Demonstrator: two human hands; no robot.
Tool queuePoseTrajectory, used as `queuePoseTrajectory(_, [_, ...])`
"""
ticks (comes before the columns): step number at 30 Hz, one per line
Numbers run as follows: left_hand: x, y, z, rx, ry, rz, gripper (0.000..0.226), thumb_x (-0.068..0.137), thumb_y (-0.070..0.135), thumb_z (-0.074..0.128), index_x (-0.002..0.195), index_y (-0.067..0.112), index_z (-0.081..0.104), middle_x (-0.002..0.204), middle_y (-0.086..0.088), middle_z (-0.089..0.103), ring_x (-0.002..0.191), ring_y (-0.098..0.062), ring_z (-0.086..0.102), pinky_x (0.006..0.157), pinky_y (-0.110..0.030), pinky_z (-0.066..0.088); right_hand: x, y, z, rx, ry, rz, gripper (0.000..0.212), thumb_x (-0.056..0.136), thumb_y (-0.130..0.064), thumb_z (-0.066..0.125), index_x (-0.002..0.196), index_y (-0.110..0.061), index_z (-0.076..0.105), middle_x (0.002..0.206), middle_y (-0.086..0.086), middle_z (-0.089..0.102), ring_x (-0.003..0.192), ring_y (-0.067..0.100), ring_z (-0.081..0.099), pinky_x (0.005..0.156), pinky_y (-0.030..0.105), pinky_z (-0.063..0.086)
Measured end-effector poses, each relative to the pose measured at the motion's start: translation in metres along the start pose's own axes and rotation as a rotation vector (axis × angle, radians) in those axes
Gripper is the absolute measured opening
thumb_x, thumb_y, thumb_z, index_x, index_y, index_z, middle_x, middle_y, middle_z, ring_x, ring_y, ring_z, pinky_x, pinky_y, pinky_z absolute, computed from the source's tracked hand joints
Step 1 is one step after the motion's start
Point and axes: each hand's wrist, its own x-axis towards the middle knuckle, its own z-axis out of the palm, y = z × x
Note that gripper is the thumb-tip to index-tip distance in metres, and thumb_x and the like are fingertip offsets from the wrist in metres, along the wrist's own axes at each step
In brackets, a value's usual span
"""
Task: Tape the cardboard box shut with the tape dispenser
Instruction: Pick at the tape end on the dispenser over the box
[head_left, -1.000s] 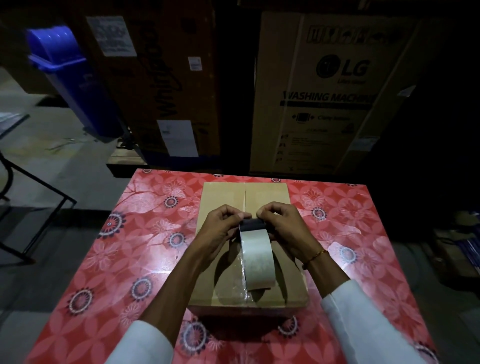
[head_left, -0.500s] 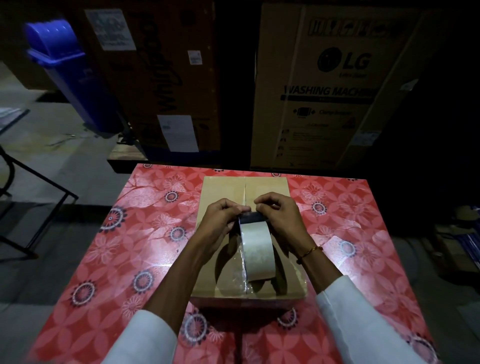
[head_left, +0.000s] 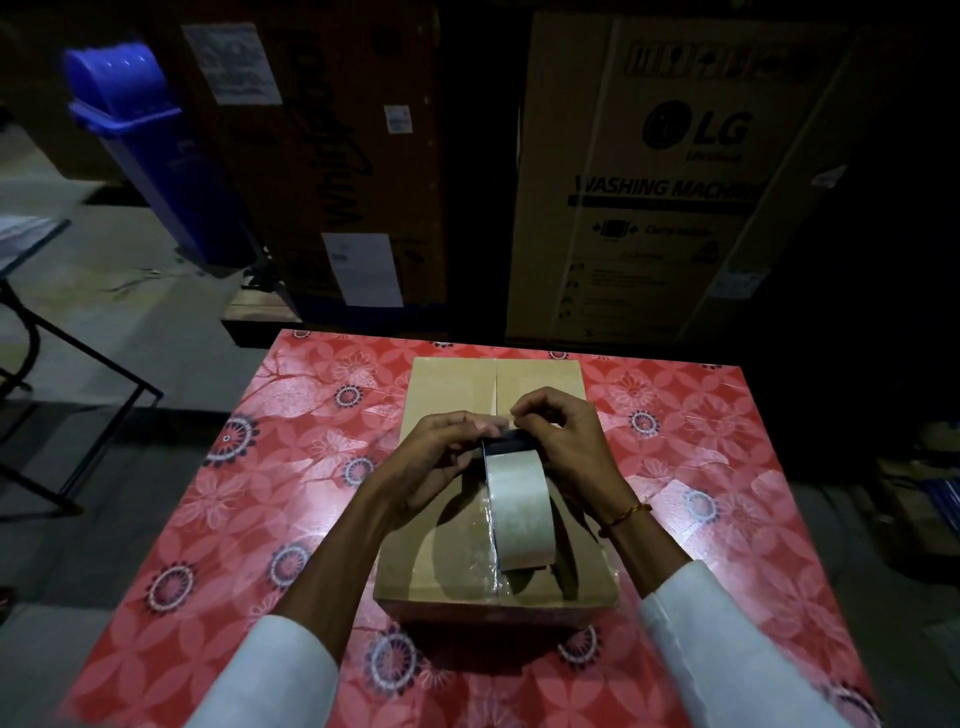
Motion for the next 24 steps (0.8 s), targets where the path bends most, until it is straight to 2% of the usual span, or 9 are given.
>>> queuePoseTrajectory(1, [0.0, 0.0, -0.002, -0.037, -0.012, 0.006, 0.035, 0.095, 0.009, 0.055, 0.118, -0.017, 0.059, 0.126, -0.025, 0.064, 0.123, -0.035, 0.059, 0.108, -0.041, 0.045, 0.0, 0.0, 0.0, 0.005, 0.004, 0.0, 0.015, 0.094, 0.0, 0.059, 0.088, -0.008, 0.071, 0.094, 0.006, 0.07, 0.087, 0.011, 0.065, 0.071, 0.025, 0.056])
queuePoseTrajectory(3, [0.0, 0.0, -0.006, -0.119, -0.018, -0.004, 0.046, 0.097, 0.019, 0.051, 0.121, -0.02, 0.056, 0.129, -0.029, 0.061, 0.126, -0.037, 0.057, 0.111, -0.044, 0.041, 0.0, 0.0, -0.001, 0.018, 0.015, 0.005, 0.014, 0.095, 0.001, 0.058, 0.089, -0.005, 0.07, 0.093, 0.009, 0.069, 0.086, 0.013, 0.065, 0.071, 0.028, 0.056])
queuePoseTrajectory(7, [0.004, 0.002, -0.004, -0.07, 0.043, -0.038, 0.047, 0.097, 0.036, 0.053, 0.107, -0.007, 0.069, 0.122, -0.021, 0.068, 0.121, -0.032, 0.062, 0.11, -0.046, 0.042, 0.001, 0.002, -0.002, 0.004, 0.039, -0.017, 0.014, 0.094, 0.003, 0.058, 0.089, -0.001, 0.07, 0.089, 0.006, 0.07, 0.087, 0.016, 0.065, 0.082, 0.041, 0.057])
queuePoseTrajectory(11, [0.007, 0.002, 0.0, 0.057, 0.078, -0.023, 0.044, 0.096, 0.034, 0.058, 0.109, -0.006, 0.07, 0.117, -0.013, 0.072, 0.117, -0.025, 0.065, 0.11, -0.042, 0.044, 0.003, 0.008, -0.002, -0.056, 0.061, -0.054, 0.015, 0.094, 0.003, 0.059, 0.089, -0.004, 0.072, 0.092, 0.004, 0.072, 0.094, 0.023, 0.069, 0.088, 0.047, 0.059])
queuePoseTrajectory(14, [0.007, 0.001, -0.002, 0.075, 0.08, -0.008, 0.044, 0.094, 0.032, 0.061, 0.111, -0.007, 0.068, 0.118, -0.014, 0.071, 0.115, -0.025, 0.066, 0.107, -0.038, 0.048, 0.003, 0.009, 0.0, -0.097, 0.067, -0.094, 0.017, 0.093, 0.004, 0.059, 0.089, -0.006, 0.072, 0.092, 0.0, 0.071, 0.094, 0.02, 0.069, 0.087, 0.044, 0.06])
queuePoseTrajectory(17, [0.008, 0.0, -0.002, 0.084, 0.067, -0.018, 0.041, 0.093, 0.029, 0.064, 0.11, -0.008, 0.066, 0.11, -0.016, 0.073, 0.105, -0.024, 0.07, 0.098, -0.033, 0.053, 0.002, 0.008, 0.002, -0.123, 0.071, -0.133, 0.018, 0.092, 0.008, 0.058, 0.089, -0.004, 0.072, 0.091, -0.003, 0.069, 0.093, 0.016, 0.067, 0.084, 0.036, 0.058])
queuePoseTrajectory(21, [0.009, 0.002, 0.0, 0.085, 0.029, -0.038, 0.027, 0.093, 0.02, 0.065, 0.104, -0.004, 0.065, 0.083, -0.001, 0.075, 0.075, -0.007, 0.071, 0.077, -0.022, 0.053, 0.003, 0.008, 0.003, -0.149, 0.078, -0.176, 0.02, 0.091, 0.01, 0.058, 0.088, -0.003, 0.073, 0.09, -0.001, 0.067, 0.093, 0.021, 0.067, 0.078, 0.026, 0.056])
queuePoseTrajectory(24, [0.011, 0.001, 0.001, 0.102, 0.014, -0.034, 0.024, 0.093, 0.014, 0.063, 0.105, -0.007, 0.063, 0.067, 0.005, 0.07, 0.057, -0.002, 0.064, 0.064, -0.017, 0.051, 0.004, 0.01, 0.002, -0.169, 0.073, -0.181, 0.019, 0.092, 0.008, 0.059, 0.088, -0.004, 0.073, 0.091, -0.001, 0.068, 0.093, 0.022, 0.067, 0.078, 0.031, 0.059])
